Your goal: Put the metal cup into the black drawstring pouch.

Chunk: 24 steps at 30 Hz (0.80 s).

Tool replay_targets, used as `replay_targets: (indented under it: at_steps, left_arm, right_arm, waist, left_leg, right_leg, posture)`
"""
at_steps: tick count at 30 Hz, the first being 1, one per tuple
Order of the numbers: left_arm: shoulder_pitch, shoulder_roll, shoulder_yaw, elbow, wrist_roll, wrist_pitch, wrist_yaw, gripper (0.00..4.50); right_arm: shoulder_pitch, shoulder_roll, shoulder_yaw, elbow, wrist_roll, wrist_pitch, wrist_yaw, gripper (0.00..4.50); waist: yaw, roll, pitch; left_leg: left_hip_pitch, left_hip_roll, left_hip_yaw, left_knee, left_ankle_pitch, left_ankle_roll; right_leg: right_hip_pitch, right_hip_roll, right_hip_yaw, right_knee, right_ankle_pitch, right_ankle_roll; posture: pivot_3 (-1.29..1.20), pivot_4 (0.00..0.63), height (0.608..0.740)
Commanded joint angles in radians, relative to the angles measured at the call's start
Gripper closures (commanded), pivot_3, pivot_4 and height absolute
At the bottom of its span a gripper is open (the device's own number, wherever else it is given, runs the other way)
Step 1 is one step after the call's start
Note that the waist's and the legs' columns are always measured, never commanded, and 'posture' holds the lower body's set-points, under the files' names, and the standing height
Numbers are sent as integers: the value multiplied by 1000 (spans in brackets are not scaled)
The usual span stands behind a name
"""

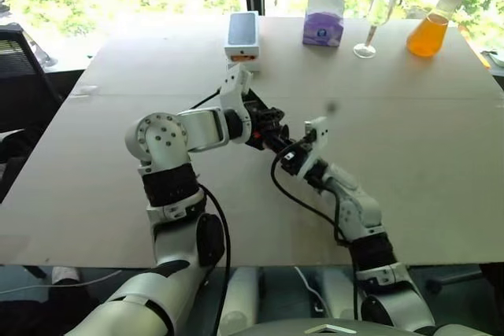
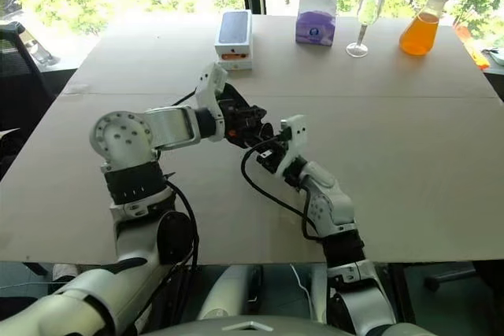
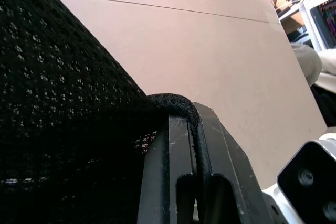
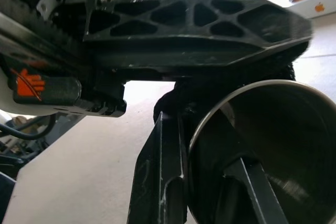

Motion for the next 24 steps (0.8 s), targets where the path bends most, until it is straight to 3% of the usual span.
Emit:
replay_targets:
  at_steps: [1, 3, 7, 16, 20, 24]
  left_arm:
    - [-12, -37, 50, -48, -17, 18, -9, 4500]
    - [-20, -61, 76, -45, -14, 26, 0, 4500]
    - [-11, -107, 142, -50, -41, 28, 37, 4500]
    - [3, -175, 214, -65, -136, 28, 132, 4500]
    - [-11, -195, 252, -55, -159, 28, 178, 4500]
    - [-80, -229, 308, -20, -150, 26, 198, 4500]
  right_arm:
    - [-8, 8, 3, -24, 17, -19, 23, 4433]
    - [-21, 24, -3, -10, 8, -50, 5, 4433]
    - [-64, 114, -105, 5, 131, -9, -78, 4433]
    - [-109, 171, -195, 54, 299, -1, -184, 4433]
    - [-112, 133, -156, 52, 318, 16, -159, 4433]
    - [-88, 82, -22, 20, 221, 8, -71, 4433]
  waist:
    - [1, 0, 0]
    - [0, 0, 0]
    - [0, 0, 0]
    - [0, 0, 0]
    - [-1, 0, 0]
    - [-2, -1, 0]
  left_leg:
    - [0, 0, 0, 0, 0, 0]
    - [0, 0, 0, 0, 0, 0]
    - [0, 0, 0, 0, 0, 0]
    - [0, 0, 0, 0, 0, 0]
    - [0, 0, 1, 0, 0, 0]
    - [0, 0, 1, 0, 0, 0]
  right_leg:
    - [0, 0, 0, 0, 0, 0]
    - [0, 0, 0, 0, 0, 0]
    - [0, 0, 0, 0, 0, 0]
    - [0, 0, 0, 0, 0, 0]
    - [0, 0, 1, 0, 0, 0]
    - [-1, 0, 1, 0, 0, 0]
  posture:
    - [0, 150, 740]
    - [0, 150, 740]
    - [0, 150, 740]
    - [0, 150, 740]
    - [0, 150, 740]
    - [0, 150, 740]
